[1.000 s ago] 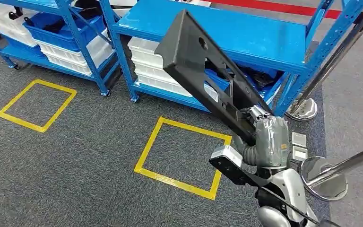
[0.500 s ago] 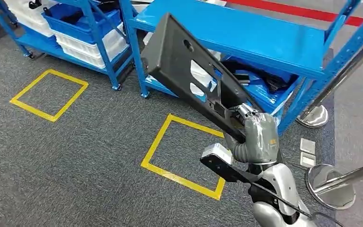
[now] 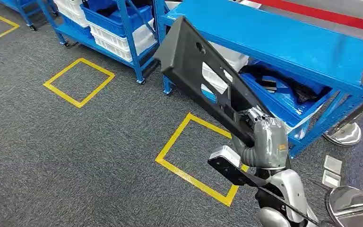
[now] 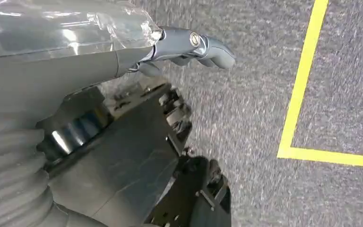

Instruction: Take the parts from the cabinet and place them on the table.

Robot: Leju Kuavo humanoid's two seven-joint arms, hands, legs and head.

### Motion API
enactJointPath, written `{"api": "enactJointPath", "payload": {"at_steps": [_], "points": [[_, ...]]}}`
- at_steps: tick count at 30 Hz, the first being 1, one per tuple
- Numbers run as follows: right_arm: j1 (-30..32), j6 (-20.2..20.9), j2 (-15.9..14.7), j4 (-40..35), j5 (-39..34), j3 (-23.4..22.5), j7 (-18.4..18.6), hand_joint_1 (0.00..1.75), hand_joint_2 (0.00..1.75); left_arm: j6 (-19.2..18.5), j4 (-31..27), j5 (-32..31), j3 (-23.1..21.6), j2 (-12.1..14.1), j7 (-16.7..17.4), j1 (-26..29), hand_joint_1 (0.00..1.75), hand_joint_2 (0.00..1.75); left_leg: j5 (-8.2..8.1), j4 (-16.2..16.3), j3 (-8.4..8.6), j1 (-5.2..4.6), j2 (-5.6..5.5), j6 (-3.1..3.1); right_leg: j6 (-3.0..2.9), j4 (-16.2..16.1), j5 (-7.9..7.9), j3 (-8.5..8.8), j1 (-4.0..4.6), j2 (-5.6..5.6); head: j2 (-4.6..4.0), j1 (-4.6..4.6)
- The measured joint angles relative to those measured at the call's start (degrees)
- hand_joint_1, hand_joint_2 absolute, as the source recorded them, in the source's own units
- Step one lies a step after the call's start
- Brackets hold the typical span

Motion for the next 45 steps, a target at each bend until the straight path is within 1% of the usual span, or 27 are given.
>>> {"api": "enactJointPath", "payload": {"at_steps": [2,4,5,6,8,9,10,14,15,16,19,20,22,24,25,26,29,30,31,33,35,36,37,39,40,41,45], "points": [[0.2,-0.1,0.0,0.0,0.3,-0.2,0.1,1.75,1.75,0.2,0.0,0.0,0.0,0.0,0.0,-0.1,0.0,1.75,-3.55,5.3,-2.25,-0.1,2.53,-0.53,-0.56,-0.1,0.06,0.04,0.1,-1.18,0.0,-1.33],[0.7,-0.2,0.0,0.0,0.5,-0.4,0.2,1.75,1.75,0.4,0.0,0.1,0.0,0.0,0.0,0.0,0.0,1.75,-7.61,14.6,-6.38,0.17,3.15,-0.91,-0.63,-0.1,0.01,0.02,0.24,-2.54,0.0,-1.82],[1.0,-0.3,0.0,0.0,0.6,-0.5,0.2,1.75,1.75,0.4,0.0,0.1,0.0,0.0,0.0,0.2,0.0,1.75,-8.08,17.2,-7.5,0.26,3.25,-1.04,-0.63,-0.1,0.0,0.02,0.23,-3.11,0.0,-1.95],[1.1,-0.3,0.0,0.0,0.7,-0.5,0.3,1.75,1.75,0.4,0.0,0.0,0.0,0.0,0.0,0.4,0.0,1.75,-7.28,16.9,-7.22,0.36,3.33,-1.09,-0.62,-0.1,-0.03,0.07,0.21,-3.64,0.0,-2.08],[1.3,-0.4,0.0,0.0,0.8,-0.6,0.4,1.75,1.75,0.4,0.0,0.0,0.0,0.0,0.0,0.6,0.0,1.75,-2.79,8.7,-2.88,0.57,3.94,-1.04,-0.39,0.0,-0.23,0.31,0.1,-4.56,0.0,-2.47],[1.4,-0.4,0.0,0.0,0.8,-0.6,0.4,1.75,1.75,0.4,0.0,-0.1,0.0,0.0,0.0,0.6,0.0,1.75,-0.63,3.7,-0.26,0.58,4.85,-0.94,-0.15,0.1,-0.42,0.56,0.07,-4.92,0.0,-2.56],[1.4,-0.4,0.0,0.0,0.8,-0.6,0.4,1.75,1.75,0.4,0.0,-0.1,0.0,0.0,0.1,0.5,0.0,1.75,-0.62,0.0,1.32,0.42,7.4,-0.76,0.2,0.1,-0.66,0.56,0.33,-5.26,0.0,-2.89],[1.4,-0.5,0.2,0.0,0.9,-0.7,0.3,1.75,1.75,0.5,0.0,0.0,0.0,0.0,0.2,0.7,0.0,1.75,-0.36,-0.4,0.76,-0.21,5.8,0.54,1.3,0.0,-0.7,0.82,0.56,-6.59,0.0,-2.52],[1.4,-0.5,0.2,0.0,0.9,-0.7,0.2,1.75,1.75,0.5,0.0,0.1,0.0,0.0,0.2,0.7,0.0,1.75,0.03,-1.0,0.99,0.17,5.45,1.15,1.81,0.2,-1.32,0.84,0.24,-6.05,0.0,-2.47],[1.3,-0.5,0.2,0.0,0.7,-0.7,0.1,1.75,1.75,0.6,0.0,0.2,0.0,0.0,0.2,0.6,0.0,1.75,0.19,-1.1,0.96,0.16,5.06,1.48,1.92,1.6,-2.7,0.41,0.15,-3.89,0.0,-2.21],[1.3,-0.5,0.2,0.0,0.2,-0.8,0.1,1.75,1.75,0.7,0.0,0.4,0.0,0.0,0.0,0.6,0.0,1.75,0.26,-1.1,0.81,-0.04,3.99,2.0,1.84,14.1,-9.09,-5.28,0.27,-2.15,0.0,-1.03],[1.3,-0.5,0.2,0.0,0.1,-0.8,0.2,1.75,1.75,0.7,0.0,0.4,0.0,0.0,0.0,0.6,0.0,1.75,0.3,-1.1,0.78,-0.18,3.46,2.06,1.84,17.9,-9.97,-7.15,0.27,-2.06,0.0,-0.63],[1.3,-0.5,0.2,0.0,-0.1,-0.8,0.4,1.75,1.75,0.8,0.0,0.4,0.0,0.1,0.0,0.7,0.0,1.75,0.3,-1.0,0.85,-0.24,2.32,2.05,1.62,15.9,-7.0,-6.49,0.29,-2.02,0.0,-0.42],[1.2,-0.5,0.2,0.0,-0.2,-0.8,0.4,1.75,1.75,0.8,0.0,0.4,0.0,0.1,-0.1,0.6,0.0,1.75,0.24,-0.7,0.98,-0.19,1.16,1.96,1.19,6.4,-1.5,-2.33,0.21,-1.21,0.0,0.04],[1.1,-0.5,0.2,0.0,-0.2,-0.8,0.4,1.75,1.75,0.8,0.0,0.4,0.0,0.0,-0.2,0.6,0.0,1.75,0.14,-0.6,0.8,-0.05,0.71,1.76,0.96,2.1,-0.22,-0.85,0.07,0.96,0.0,0.37],[1.2,-0.5,0.2,0.0,-0.2,-0.8,0.4,1.75,1.75,0.7,0.0,0.3,0.0,0.1,-0.2,0.5,0.0,1.75,0.14,0.0,0.37,-0.45,0.24,1.43,0.99,1.2,-0.46,-0.49,0.11,2.08,0.0,0.26],[1.0,-0.6,0.2,0.0,-0.2,-0.8,0.4,1.75,1.75,0.4,0.0,0.2,0.0,0.1,-0.4,0.9,0.0,1.75,0.73,-0.5,-0.13,0.02,-0.86,0.45,0.57,1.2,-0.68,-0.6,0.56,1.0,0.0,0.17],[0.9,-0.6,0.2,0.0,-0.2,-0.8,0.4,1.75,1.75,0.4,0.0,0.2,0.0,0.1,-0.4,1.0,0.0,1.75,0.68,-0.4,-0.22,-0.19,-1.27,0.07,0.03,0.6,-0.32,-0.46,0.02,0.41,0.0,-0.04],[0.8,-0.6,0.2,0.0,-0.2,-0.7,0.4,1.75,1.75,0.4,0.0,0.1,0.0,0.2,-0.5,1.0,0.0,1.75,-0.26,0.7,-0.3,-0.18,0.35,-0.16,-0.28,0.4,-0.14,-0.26,-0.04,-0.32,0.0,-0.13],[0.8,-0.6,0.2,0.0,-0.2,-0.7,0.4,1.75,1.75,0.4,0.0,0.1,0.0,0.2,-0.5,1.0,0.0,1.75,-4.6,8.1,-3.69,-0.25,2.81,-0.63,-0.78,0.3,-0.2,-0.24,0.09,-1.54,0.0,-1.64],[0.9,-0.6,0.2,0.0,-0.2,-0.7,0.4,1.75,1.75,0.4,0.0,0.1,0.0,0.2,-0.5,1.1,0.0,1.75,-7.82,16.6,-7.62,0.06,3.24,-0.92,-0.94,0.4,-0.3,-0.23,0.28,-2.81,0.0,-1.9],[0.9,-0.6,0.2,0.0,-0.2,-0.7,0.4,1.75,1.75,0.4,0.0,0.1,0.0,0.2,-0.5,1.1,0.0,1.75,-7.65,17.8,-8.2,0.14,3.26,-0.99,-0.93,0.4,-0.35,-0.17,0.3,-3.32,0.0,-2.06],[0.9,-0.6,0.2,0.0,-0.2,-0.7,0.4,1.75,1.75,0.4,0.0,0.1,0.0,0.2,-0.5,1.2,0.0,1.75,-6.35,16.4,-7.5,0.18,3.34,-0.96,-0.89,0.4,-0.43,-0.08,0.29,-3.85,0.0,-2.18],[0.9,-0.6,0.2,0.0,-0.2,-0.7,0.4,1.75,1.75,0.3,0.0,0.1,0.0,0.2,-0.5,1.2,0.0,1.75,-1.2,6.6,-2.41,0.18,4.32,-0.71,-0.63,0.4,-0.81,0.45,0.22,-4.81,0.0,-2.54],[0.8,-0.6,0.2,0.0,-0.3,-0.7,0.4,1.75,1.75,0.3,0.0,0.1,0.0,0.2,-0.6,1.1,0.0,1.75,0.7,1.4,0.24,0.12,5.66,-0.46,-0.43,0.4,-1.08,0.82,0.25,-5.22,0.0,-2.75],[0.7,-0.7,0.2,0.0,-0.3,-0.7,0.4,1.75,1.75,0.2,0.0,0.1,0.0,0.2,-0.8,1.0,0.0,1.75,-0.08,0.1,0.82,-0.43,6.9,-0.31,-0.08,0.5,-1.32,0.82,0.71,-5.52,0.0,-2.91],[0.4,-1.2,0.3,0.0,-0.4,-0.6,0.3,1.75,1.75,0.0,0.0,0.4,0.0,0.4,-0.9,1.0,0.0,1.75,0.21,-0.7,0.38,-0.58,5.21,1.0,1.02,0.2,-1.45,1.15,0.58,-6.96,0.0,-2.69]]}}
